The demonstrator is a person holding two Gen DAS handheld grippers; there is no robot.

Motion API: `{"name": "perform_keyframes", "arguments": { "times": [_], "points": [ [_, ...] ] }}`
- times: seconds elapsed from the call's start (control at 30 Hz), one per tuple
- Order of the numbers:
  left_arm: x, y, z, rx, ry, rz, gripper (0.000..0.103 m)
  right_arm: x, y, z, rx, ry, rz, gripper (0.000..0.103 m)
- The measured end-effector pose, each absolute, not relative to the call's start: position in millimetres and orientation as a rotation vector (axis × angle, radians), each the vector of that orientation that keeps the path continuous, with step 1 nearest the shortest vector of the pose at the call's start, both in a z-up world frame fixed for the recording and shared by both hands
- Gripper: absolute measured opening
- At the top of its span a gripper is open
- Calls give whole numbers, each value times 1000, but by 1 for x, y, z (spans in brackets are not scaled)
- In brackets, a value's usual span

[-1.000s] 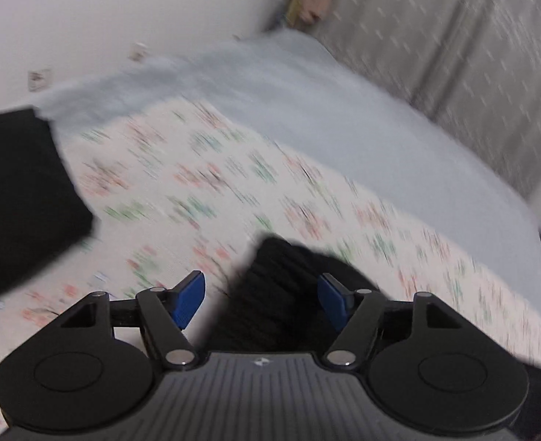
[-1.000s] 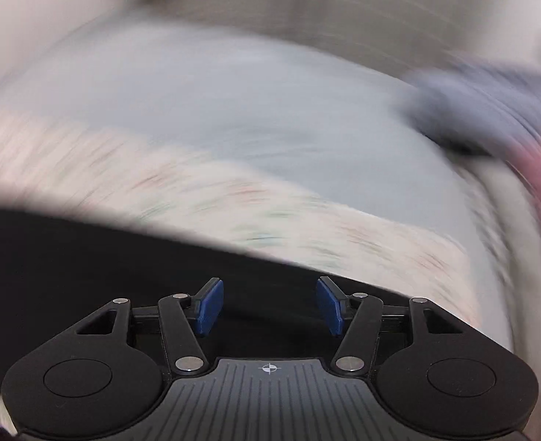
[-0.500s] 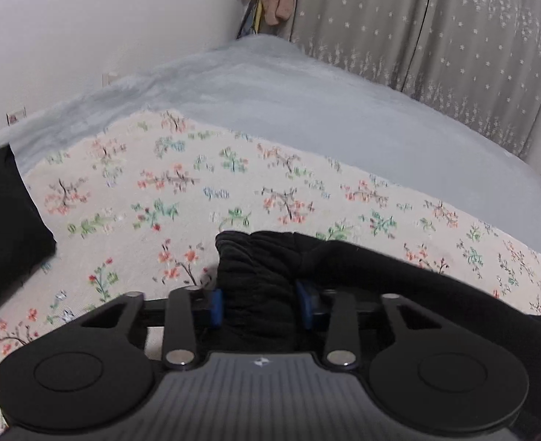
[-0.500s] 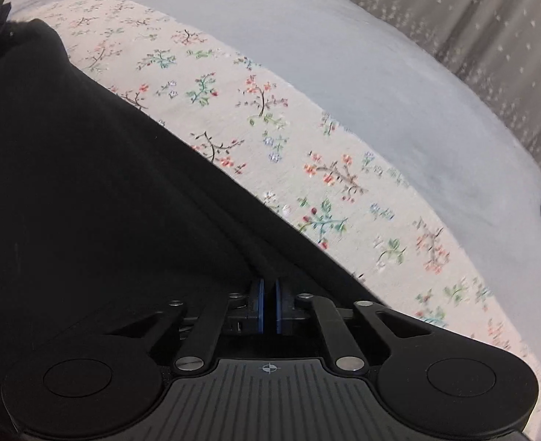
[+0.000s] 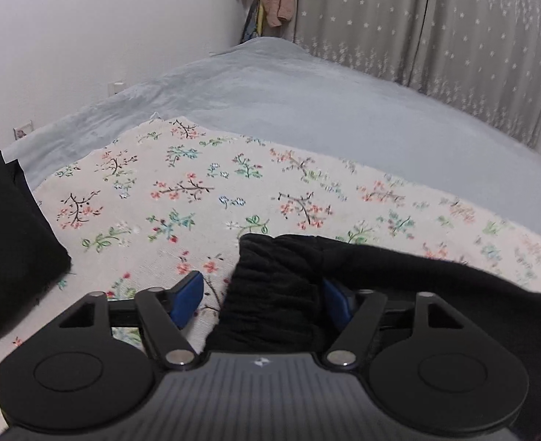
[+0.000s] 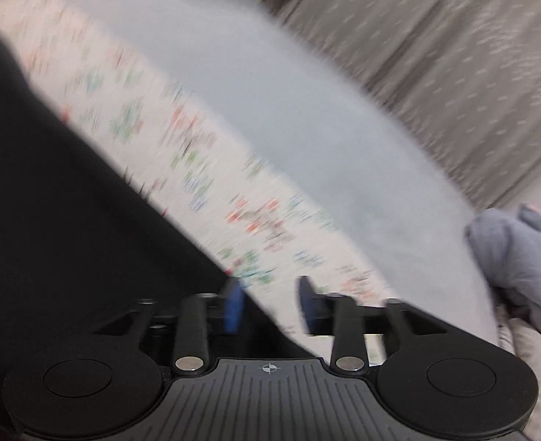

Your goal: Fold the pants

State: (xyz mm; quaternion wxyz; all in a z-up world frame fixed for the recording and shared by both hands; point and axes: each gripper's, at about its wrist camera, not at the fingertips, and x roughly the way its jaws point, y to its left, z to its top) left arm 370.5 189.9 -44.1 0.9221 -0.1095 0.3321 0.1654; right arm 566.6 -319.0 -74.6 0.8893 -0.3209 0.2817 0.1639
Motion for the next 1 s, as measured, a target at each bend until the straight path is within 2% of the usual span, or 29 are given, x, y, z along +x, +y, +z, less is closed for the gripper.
{"name": "perform_keyframes", "arguments": {
  "times": [0.03,0.07,0.23,0.4,0.57,0.6,0.67,0.73,0.87,1.0],
  "points": [
    [365,194,-40,-246,676,329,87,558,-333,-65,-619,549,334,58],
    [361,196,-37,-269,671,322,87,551,-351,-58,-579,533,315,60],
    [331,186,-18,-305,613,307,87,526,-495,-38,-480,573,27,60],
    [329,150,-13,-263,608,237,87,498,-639,-36,-202,641,-126,60],
    [344,119,-38,-192,663,261,87,517,-642,-59,-171,658,-46,60],
    [346,116,-41,-168,665,274,87,525,-638,-65,-172,677,-51,59],
    [352,116,-47,-146,678,296,87,551,-625,-87,-226,786,-65,24],
    [353,118,-46,-139,685,301,86,557,-612,-99,-319,804,-92,23],
    [357,122,-43,-128,686,311,83,555,-621,-66,-174,651,-180,23],
    [366,122,-54,-114,680,361,83,581,-613,-81,-184,730,-275,24]
  ]
}}
